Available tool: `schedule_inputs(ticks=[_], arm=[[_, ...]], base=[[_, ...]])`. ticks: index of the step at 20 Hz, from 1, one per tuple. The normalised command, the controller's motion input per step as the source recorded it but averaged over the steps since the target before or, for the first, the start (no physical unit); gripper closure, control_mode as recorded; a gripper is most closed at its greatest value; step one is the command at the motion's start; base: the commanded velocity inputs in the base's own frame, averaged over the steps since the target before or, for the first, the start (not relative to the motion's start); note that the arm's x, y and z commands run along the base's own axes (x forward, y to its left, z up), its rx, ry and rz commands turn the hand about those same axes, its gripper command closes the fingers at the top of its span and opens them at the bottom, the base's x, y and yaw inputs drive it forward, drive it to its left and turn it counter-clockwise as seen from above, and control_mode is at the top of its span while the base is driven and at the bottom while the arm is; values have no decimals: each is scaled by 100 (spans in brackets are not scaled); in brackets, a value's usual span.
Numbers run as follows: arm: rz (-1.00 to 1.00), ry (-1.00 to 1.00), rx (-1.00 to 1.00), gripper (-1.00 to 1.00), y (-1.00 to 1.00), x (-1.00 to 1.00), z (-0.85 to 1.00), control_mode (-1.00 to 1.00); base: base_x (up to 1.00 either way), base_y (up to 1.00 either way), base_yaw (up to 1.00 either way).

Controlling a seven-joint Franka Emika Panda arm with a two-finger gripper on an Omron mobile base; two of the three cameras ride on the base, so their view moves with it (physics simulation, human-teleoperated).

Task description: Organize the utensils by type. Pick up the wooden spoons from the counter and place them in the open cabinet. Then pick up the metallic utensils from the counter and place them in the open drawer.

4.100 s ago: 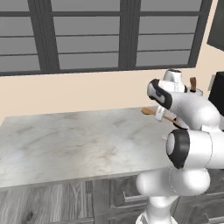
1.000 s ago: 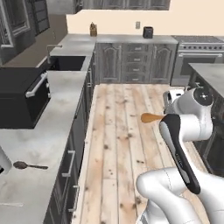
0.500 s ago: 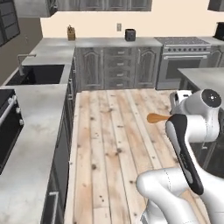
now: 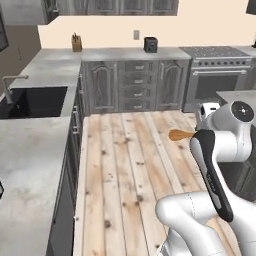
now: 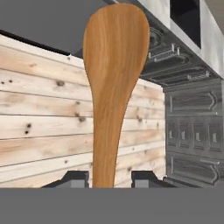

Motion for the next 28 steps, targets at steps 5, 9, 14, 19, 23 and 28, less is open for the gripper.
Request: schedule_inputs(ticks=[5,9,14,19,23,28], arm=[[0,0,0,100,0,0,0,100],[0,0,0,100,0,0,0,100],[0,0,0,100,0,0,0,100],[0,0,0,100,0,0,0,100],[0,0,0,100,0,0,0,100],[0,0,0,100,0,0,0,100]], base=[[100,-6,0],[100,-3,-5],[100,0,-17],[98,3,-31],[94,5,-35],[94,5,-35]])
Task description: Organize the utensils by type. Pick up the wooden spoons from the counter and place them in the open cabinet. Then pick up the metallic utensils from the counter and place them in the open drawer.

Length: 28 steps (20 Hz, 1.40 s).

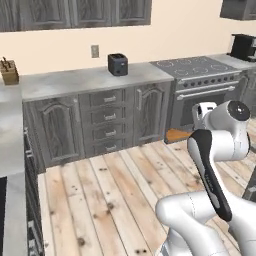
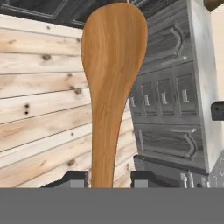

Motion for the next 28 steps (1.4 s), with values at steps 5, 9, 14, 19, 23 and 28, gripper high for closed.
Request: schedule_inputs(ticks=[5,9,14,19,23,28], arm=[[0,0,0,100,0,0,0,100],[0,0,0,100,0,0,0,100],[0,0,0,100,0,0,0,100],[0,0,0,100,0,0,0,100],[0,0,0,100,0,0,0,100],[0,0,0,100,0,0,0,100]], base=[[92,4,-36],[79,1,-46],[67,0,-56],[61,0,-58],[68,0,-50],[87,8,-40]])
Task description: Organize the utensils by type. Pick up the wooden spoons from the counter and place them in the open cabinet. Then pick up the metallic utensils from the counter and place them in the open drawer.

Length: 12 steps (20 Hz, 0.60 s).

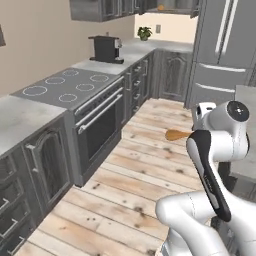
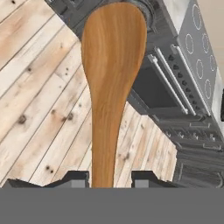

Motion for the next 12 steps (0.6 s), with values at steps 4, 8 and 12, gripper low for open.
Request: schedule_inputs(ticks=[4,8,12], arm=[[0,0,0,100,0,0,0,100],[0,0,0,100,0,0,0,100],[0,0,0,100,0,0,0,100]], base=[[100,30,-26],[100,43,-25],[100,38,-28]])
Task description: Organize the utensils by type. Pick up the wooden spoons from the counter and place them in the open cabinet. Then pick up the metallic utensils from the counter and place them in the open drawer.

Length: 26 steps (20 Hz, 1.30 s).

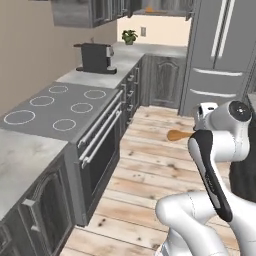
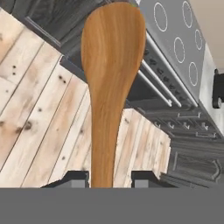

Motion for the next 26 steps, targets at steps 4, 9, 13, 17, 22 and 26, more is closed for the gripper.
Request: schedule_inputs(ticks=[4,9,13,17,22,26], arm=[[0,0,0,100,0,0,0,100],[0,0,0,100,0,0,0,100],[0,0,0,100,0,0,0,100],[0,0,0,100,0,0,0,100],[0,0,0,100,0,0,0,100],[0,0,0,100,0,0,0,100]], base=[[100,26,-30],[100,15,-21],[100,2,-3],[100,-20,0],[100,-18,0],[100,-1,-1]])
